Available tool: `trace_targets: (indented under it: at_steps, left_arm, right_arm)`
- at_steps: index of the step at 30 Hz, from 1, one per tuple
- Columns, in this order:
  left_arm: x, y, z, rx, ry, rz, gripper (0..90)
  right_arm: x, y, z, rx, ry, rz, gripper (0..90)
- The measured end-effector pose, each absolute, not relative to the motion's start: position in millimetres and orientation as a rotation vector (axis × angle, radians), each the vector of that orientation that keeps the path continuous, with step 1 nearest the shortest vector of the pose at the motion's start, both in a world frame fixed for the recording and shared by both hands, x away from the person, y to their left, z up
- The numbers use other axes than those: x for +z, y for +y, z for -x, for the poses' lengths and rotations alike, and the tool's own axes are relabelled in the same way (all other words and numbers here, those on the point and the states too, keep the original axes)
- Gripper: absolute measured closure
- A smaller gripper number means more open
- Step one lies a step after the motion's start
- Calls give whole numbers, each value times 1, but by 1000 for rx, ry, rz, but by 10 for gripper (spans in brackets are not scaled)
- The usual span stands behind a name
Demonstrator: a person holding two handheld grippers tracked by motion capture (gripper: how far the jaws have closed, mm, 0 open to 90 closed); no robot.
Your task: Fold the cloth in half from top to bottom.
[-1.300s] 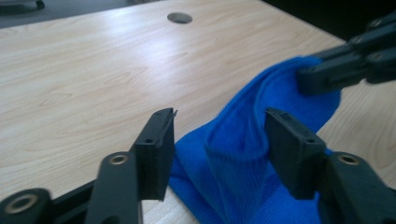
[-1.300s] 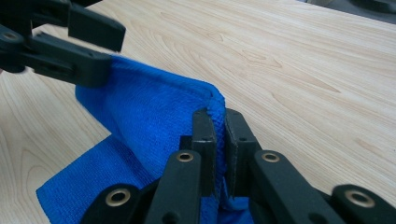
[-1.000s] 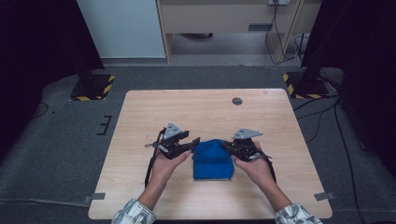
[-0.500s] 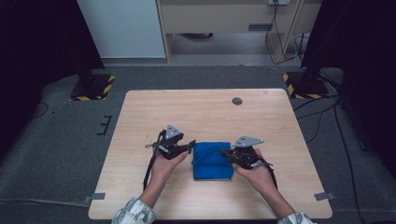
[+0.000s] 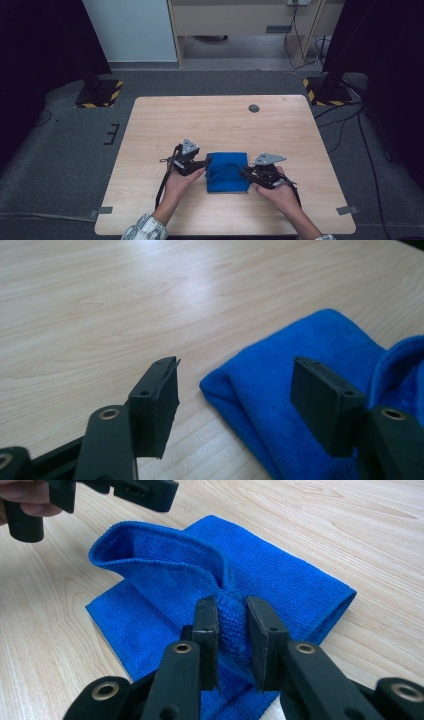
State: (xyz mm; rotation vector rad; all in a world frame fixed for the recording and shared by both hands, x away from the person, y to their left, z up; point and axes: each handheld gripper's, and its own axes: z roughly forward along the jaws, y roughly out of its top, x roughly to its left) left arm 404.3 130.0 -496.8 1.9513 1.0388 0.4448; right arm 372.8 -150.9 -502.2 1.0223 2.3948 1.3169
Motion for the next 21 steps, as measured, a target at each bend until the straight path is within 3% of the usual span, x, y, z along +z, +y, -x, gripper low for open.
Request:
trace_targets:
  at_steps: [6,13,17,21]
  left_arm:
    - [-498,128,-401,444,1029,-1964,350]
    - [-497,128,-399,445,1026,-1962,349]
    - [-499,128,-398,444,1028,-1972,347]
    - [-501,129,-396,445,1023,-1985,346]
  right_arm:
    - [-503,-154,-371,1313,2399,-1000,814]
    - [-492,-161,-371,1330,2375,-1005,817]
    - [-494,-162,-367,1302,2402,-987,762]
    - [-498,-164,-362,1284,2431,-988,651]
